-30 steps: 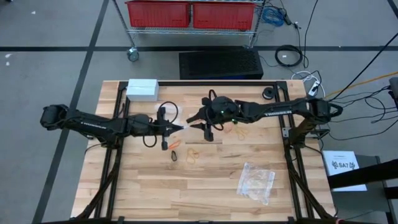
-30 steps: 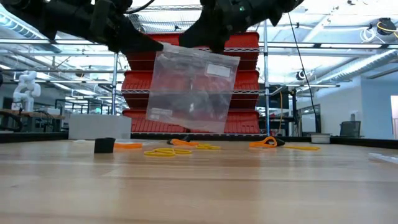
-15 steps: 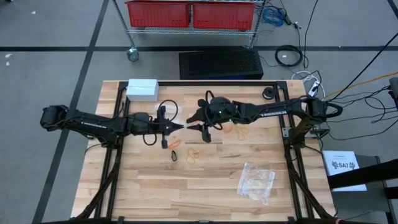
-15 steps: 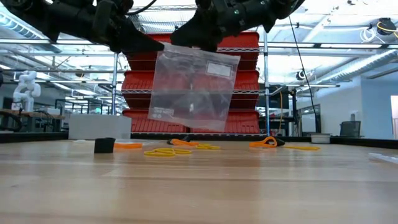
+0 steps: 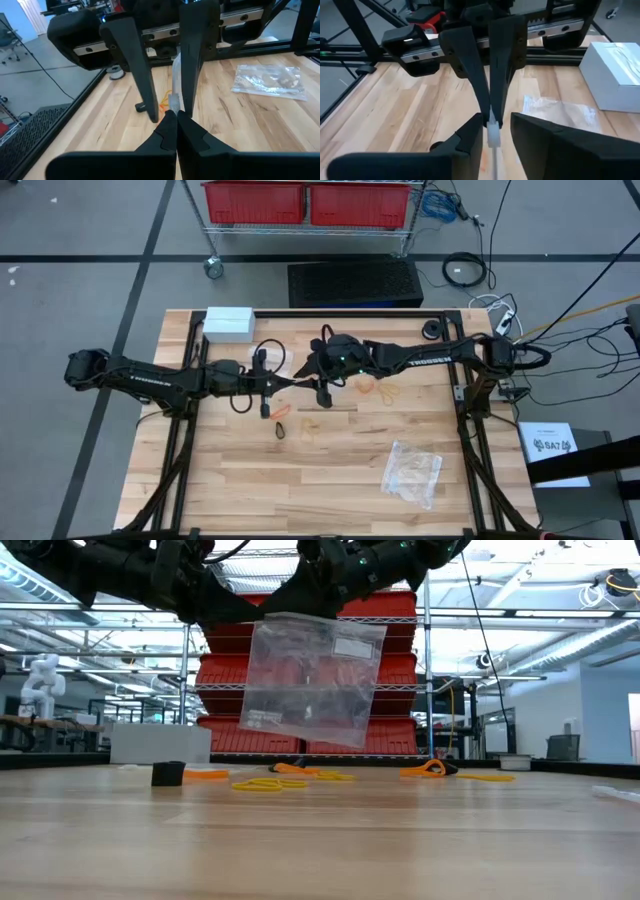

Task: Sort rubber bands
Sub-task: Open the top zip lock bag

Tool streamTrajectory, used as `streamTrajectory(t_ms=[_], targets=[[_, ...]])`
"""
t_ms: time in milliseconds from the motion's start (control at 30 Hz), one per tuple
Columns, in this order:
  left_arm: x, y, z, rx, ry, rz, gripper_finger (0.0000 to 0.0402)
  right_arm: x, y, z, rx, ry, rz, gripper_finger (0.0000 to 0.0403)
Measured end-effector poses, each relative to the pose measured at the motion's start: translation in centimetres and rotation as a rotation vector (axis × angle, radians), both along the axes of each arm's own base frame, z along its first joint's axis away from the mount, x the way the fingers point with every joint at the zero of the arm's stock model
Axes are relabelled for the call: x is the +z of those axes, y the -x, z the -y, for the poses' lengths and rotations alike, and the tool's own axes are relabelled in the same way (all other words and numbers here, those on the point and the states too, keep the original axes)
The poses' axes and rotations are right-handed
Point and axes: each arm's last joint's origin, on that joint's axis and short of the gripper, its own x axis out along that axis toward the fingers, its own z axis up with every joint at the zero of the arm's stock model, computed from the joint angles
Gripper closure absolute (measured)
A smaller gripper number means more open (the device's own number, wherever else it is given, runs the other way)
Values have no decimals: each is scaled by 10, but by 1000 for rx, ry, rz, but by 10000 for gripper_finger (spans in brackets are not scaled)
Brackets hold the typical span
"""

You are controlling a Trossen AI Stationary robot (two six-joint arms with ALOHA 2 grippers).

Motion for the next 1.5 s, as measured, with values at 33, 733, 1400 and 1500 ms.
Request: streamTrajectory(t_ms=[33, 733, 1400, 1500], targets=[[0, 0, 0, 0, 0, -1, 401, 0, 0, 0, 0, -1, -6, 329], [-2, 0, -1, 32, 30, -17, 401, 8, 28, -2, -39, 27, -220, 382], [-2, 1, -1, 35, 21, -21, 401, -1, 68, -4, -128, 0, -600, 381], [-2, 0, -1, 35, 21, -17, 401, 2, 71, -4, -137, -12, -608, 381]])
